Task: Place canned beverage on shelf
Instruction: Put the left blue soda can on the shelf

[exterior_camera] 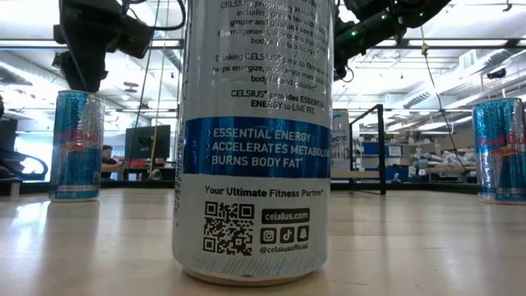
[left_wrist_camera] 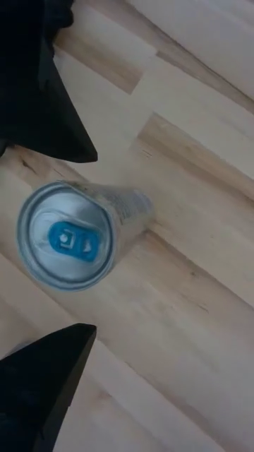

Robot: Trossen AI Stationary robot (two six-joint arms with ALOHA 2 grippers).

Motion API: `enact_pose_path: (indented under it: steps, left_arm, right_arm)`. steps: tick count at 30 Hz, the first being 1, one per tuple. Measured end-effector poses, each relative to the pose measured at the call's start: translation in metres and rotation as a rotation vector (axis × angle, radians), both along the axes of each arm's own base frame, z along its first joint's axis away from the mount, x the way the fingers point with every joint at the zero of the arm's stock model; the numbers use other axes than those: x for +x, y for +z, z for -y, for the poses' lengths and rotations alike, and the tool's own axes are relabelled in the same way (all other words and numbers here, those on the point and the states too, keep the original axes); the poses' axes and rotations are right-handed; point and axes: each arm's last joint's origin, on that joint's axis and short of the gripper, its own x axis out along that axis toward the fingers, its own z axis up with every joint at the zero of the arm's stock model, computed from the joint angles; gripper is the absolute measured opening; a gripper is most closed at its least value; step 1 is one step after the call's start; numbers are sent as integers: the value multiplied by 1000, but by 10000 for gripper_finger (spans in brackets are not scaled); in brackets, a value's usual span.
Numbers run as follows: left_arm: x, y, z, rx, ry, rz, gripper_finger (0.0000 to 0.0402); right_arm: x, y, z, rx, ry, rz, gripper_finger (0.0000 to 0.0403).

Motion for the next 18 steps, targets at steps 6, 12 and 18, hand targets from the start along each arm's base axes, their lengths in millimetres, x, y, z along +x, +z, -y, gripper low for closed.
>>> enact_pose_path:
  steps: [6, 12, 18]
  left_arm:
    - [4, -5, 0, 6, -23, -28, 394]
    - [4, -8, 0, 15, -21, -67, 392]
    - [3, -9, 0, 18, -21, -86, 390]
  right_arm:
    - [0, 1, 0, -7, 0, 13, 9]
    - [0, 2, 0, -8, 0, 15, 10]
    - [1, 3, 0, -16, 0, 29, 10]
